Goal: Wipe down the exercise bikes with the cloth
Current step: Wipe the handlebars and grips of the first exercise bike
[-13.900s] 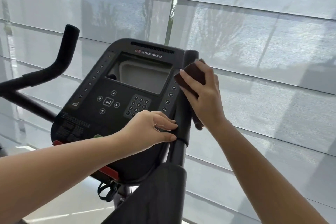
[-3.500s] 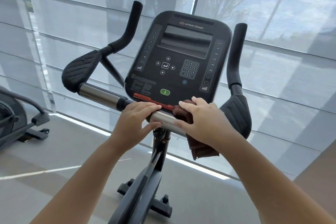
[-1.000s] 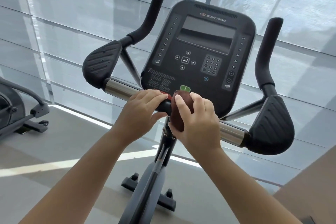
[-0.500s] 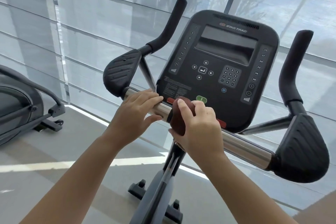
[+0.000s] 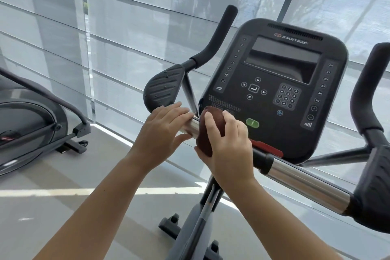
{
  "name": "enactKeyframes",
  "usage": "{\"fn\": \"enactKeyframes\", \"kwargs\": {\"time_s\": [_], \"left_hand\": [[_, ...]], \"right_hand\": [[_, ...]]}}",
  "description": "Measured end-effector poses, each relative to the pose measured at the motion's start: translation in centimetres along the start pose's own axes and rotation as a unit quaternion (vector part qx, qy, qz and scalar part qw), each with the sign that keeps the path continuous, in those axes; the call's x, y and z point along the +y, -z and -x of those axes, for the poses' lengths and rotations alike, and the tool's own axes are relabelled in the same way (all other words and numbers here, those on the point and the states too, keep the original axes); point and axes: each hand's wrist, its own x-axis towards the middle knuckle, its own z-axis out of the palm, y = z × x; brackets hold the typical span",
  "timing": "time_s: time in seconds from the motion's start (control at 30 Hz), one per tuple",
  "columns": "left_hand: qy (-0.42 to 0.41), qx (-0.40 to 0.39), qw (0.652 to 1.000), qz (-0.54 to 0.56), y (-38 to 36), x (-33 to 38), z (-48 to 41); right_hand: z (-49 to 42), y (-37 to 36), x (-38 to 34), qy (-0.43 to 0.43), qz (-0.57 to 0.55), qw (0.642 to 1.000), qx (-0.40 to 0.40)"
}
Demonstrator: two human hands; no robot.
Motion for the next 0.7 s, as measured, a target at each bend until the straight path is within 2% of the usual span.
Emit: {"fn": "enactKeyframes", "kwargs": {"time_s": [0.03, 0.07, 0.13, 0.2, 0.23, 0.27, 0.3, 0.37, 0.43, 0.47, 0.5, 0.57, 0.63, 0.7], "left_hand": [[0.002, 0.000, 1.000, 0.000, 0.1, -0.3, 0.1], [0.001, 0.001, 1.000, -0.001, 0.1, -0.6, 0.2], [-0.001, 0.003, 1.000, 0.000, 0.2, -1.0, 0.3], [-0.004, 0.007, 1.000, 0.005, 0.2, -1.1, 0.4], [-0.007, 0.009, 1.000, 0.006, 0.1, -1.2, 0.4], [-0.010, 0.012, 1.000, 0.005, 0.1, -1.3, 0.5], [-0.011, 0.017, 1.000, 0.003, 0.0, -1.4, 0.6], [-0.006, 0.028, 1.000, -0.004, 0.2, -2.0, 1.0], [0.001, 0.037, 0.999, -0.012, 0.4, -2.6, 1.6], [0.004, 0.040, 0.999, -0.018, 0.5, -2.9, 1.9], [0.006, 0.042, 0.999, -0.023, 0.7, -3.1, 2.1], [-0.003, 0.042, 0.999, -0.031, 1.0, -3.4, 2.5], [-0.007, 0.042, 0.998, -0.035, 1.3, -3.6, 2.8], [0.010, 0.051, 0.998, -0.038, 1.6, -4.0, 3.0]], "right_hand": [[0.3, -0.1, -0.1, 0.011, 0.021, 1.000, 0.017], [0.0, 0.0, -0.2, 0.015, 0.014, 1.000, 0.000], [-2.2, 0.7, 0.4, 0.002, -0.079, 0.992, -0.098], [-4.8, 1.4, 1.3, -0.050, -0.225, 0.944, -0.238], [-5.6, 1.4, 1.5, -0.065, -0.265, 0.923, -0.271], [-5.7, 1.3, 1.2, -0.070, -0.273, 0.921, -0.270], [-5.3, 1.0, 0.5, -0.061, -0.245, 0.937, -0.242], [-3.4, -0.3, -1.3, -0.001, -0.064, 0.993, -0.096], [-1.9, -1.1, -3.2, 0.025, 0.071, 0.997, -0.012], [-2.2, -1.1, -3.7, 0.026, 0.085, 0.996, -0.005], [-2.9, -1.2, -3.9, 0.028, 0.067, 0.997, -0.015], [-4.8, -1.1, -4.0, 0.020, -0.042, 0.995, -0.084], [-7.1, -1.3, -3.8, -0.014, -0.185, 0.964, -0.189], [-8.7, -1.3, -3.6, -0.041, -0.263, 0.934, -0.238]]}}
